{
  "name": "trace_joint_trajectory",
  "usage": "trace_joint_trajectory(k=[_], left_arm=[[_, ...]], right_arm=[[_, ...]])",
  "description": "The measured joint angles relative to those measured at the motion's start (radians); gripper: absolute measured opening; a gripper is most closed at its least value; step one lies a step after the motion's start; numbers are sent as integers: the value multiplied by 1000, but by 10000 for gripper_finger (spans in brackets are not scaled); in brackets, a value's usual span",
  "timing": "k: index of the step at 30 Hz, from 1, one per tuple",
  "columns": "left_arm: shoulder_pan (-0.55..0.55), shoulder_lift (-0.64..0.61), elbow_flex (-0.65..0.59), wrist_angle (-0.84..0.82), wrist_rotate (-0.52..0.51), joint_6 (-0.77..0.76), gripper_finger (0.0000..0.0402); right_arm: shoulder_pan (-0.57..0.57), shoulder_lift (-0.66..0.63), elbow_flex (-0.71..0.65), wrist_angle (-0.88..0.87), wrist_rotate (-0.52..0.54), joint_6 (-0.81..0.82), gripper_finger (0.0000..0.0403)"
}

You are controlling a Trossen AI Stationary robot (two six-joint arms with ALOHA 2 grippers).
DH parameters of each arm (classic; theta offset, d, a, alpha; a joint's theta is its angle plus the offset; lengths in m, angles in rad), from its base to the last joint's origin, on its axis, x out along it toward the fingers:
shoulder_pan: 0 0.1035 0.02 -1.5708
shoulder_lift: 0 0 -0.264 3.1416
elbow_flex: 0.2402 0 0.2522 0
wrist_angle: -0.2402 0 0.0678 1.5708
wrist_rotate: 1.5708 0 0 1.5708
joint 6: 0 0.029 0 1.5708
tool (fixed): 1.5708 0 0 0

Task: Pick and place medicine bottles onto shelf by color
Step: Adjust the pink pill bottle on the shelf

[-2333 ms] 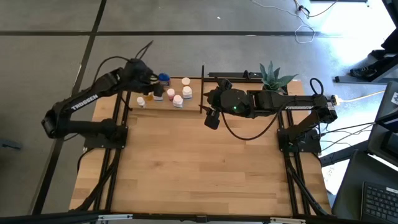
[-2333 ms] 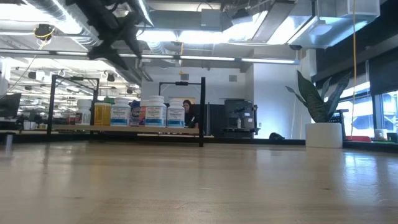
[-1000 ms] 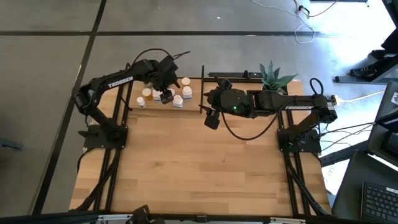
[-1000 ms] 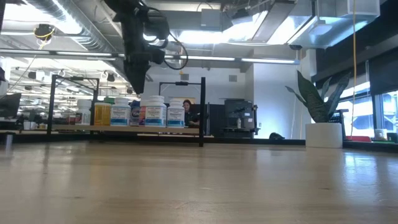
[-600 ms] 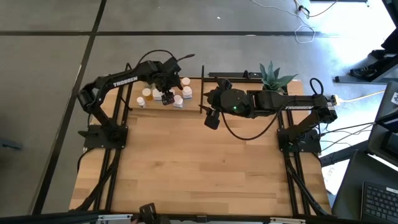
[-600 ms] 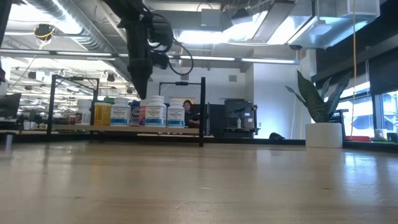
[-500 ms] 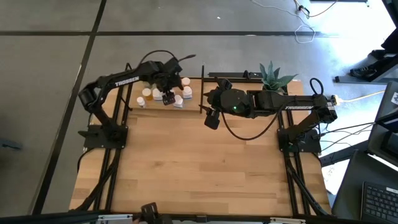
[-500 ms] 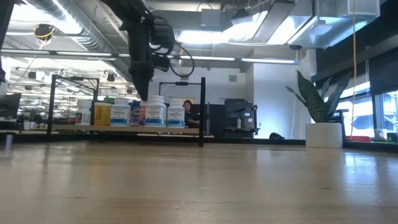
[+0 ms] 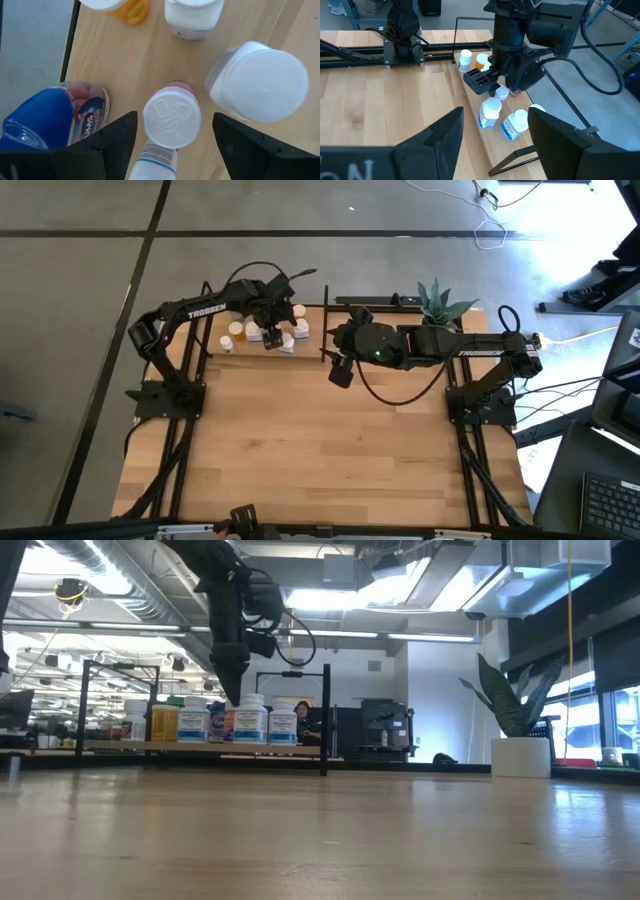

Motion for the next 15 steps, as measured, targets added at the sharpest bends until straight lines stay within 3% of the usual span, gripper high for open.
trace_joint_trajectory(k=[10,15], left_arm=[[1,0,-42,18,-1,-1,252],[1,0,-54,37,-1,-3,231]], right_arm=[[0,0,0,0,0,0,223],[0,0,0,0,0,0,223]])
